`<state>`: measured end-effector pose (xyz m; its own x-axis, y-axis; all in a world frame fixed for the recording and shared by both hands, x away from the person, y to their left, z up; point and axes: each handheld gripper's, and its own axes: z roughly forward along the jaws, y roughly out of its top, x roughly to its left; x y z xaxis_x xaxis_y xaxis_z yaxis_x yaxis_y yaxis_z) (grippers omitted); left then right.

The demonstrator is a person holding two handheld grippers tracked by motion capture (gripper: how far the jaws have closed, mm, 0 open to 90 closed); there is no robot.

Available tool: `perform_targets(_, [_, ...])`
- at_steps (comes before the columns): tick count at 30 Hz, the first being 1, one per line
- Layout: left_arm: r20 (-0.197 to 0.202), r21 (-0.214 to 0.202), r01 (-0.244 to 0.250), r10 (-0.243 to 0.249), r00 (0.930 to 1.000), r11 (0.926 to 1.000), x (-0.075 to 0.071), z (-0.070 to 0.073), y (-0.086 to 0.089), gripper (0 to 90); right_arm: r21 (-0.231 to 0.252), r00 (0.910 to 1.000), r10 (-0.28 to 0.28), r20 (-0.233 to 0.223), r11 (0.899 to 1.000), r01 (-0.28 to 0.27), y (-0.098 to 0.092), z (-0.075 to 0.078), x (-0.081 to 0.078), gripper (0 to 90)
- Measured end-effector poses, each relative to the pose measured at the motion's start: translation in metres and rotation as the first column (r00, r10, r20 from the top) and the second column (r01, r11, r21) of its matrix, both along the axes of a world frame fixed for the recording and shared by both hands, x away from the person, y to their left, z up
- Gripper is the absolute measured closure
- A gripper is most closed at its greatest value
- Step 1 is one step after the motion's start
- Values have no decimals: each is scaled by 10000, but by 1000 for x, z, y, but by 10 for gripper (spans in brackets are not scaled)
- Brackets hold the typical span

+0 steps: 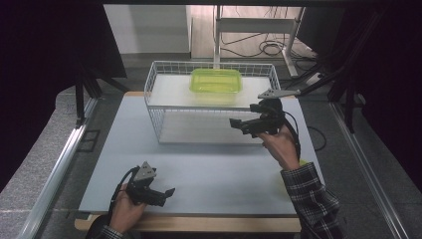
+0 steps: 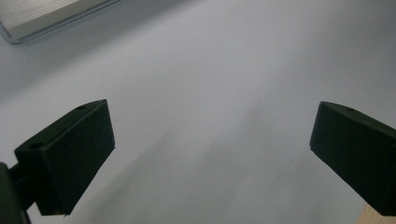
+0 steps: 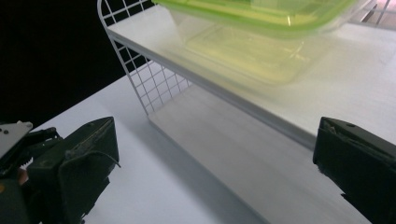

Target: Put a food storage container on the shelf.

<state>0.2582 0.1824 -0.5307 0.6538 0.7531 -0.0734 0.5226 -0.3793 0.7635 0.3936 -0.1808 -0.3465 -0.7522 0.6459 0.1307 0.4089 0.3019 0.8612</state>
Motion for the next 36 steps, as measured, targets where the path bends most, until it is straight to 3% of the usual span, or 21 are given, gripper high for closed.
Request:
perform_targets(20, [-165,158,151,-148,9998,9998,0,-1,-3,0,-575,9998,-184,48,9982,186,-16,-31,-38,5])
perform_targets(27, [-190,225,177,-172,9997,9996,0,-1,-3,0,-755,9988,-487,51,9959,489,-28,-46,-50,5])
perform_targets(36, [-190,224,175,-170,9997,9996,0,-1,-4,0,-1085,9956,-814,465,9904,860,-41,-64,-63,7])
